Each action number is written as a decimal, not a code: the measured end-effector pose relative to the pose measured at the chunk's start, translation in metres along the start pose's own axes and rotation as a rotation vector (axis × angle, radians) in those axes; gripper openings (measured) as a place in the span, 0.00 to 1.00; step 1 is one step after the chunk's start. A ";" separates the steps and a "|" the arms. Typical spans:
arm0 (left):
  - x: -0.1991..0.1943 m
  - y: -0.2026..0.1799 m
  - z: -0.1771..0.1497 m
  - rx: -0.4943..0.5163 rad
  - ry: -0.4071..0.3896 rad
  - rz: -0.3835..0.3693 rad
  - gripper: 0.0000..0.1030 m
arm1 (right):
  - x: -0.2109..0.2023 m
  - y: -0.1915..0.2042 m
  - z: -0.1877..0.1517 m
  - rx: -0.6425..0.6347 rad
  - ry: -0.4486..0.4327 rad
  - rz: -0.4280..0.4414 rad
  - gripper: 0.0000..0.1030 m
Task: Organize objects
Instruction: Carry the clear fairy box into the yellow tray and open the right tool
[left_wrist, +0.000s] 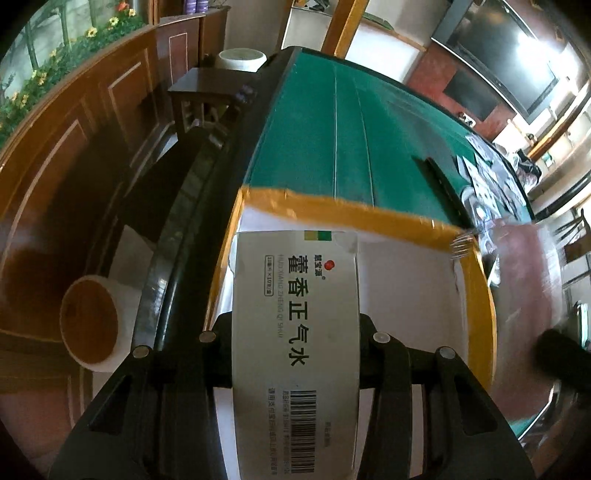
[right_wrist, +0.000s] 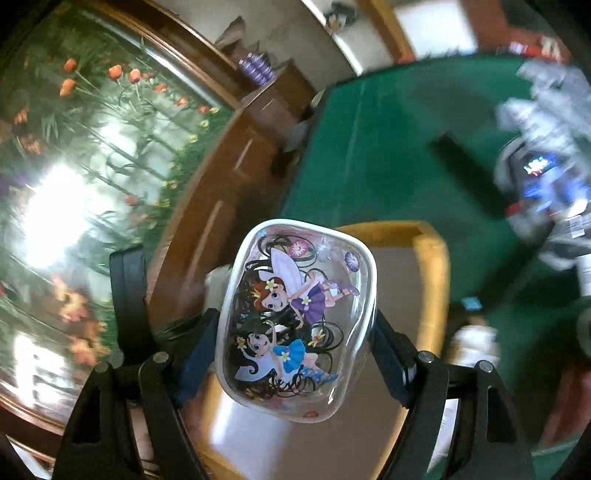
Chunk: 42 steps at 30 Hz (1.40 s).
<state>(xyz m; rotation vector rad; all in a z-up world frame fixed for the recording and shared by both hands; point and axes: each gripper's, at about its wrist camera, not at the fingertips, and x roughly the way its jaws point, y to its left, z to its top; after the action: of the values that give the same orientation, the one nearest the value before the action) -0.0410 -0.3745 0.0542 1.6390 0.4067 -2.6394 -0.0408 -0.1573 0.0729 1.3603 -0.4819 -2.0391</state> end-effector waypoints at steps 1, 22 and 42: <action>0.002 0.001 0.003 0.000 -0.001 0.004 0.40 | 0.010 -0.001 0.003 0.007 0.011 0.008 0.76; -0.029 0.008 0.014 0.027 -0.060 0.027 0.79 | 0.054 -0.026 0.022 0.182 -0.010 0.120 0.76; -0.080 -0.008 -0.050 0.041 -0.070 -0.054 0.78 | 0.009 -0.024 0.006 0.084 -0.013 0.078 0.84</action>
<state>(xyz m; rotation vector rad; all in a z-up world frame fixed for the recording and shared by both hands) 0.0385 -0.3659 0.1053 1.5628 0.4042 -2.7532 -0.0557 -0.1455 0.0544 1.3562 -0.6237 -1.9855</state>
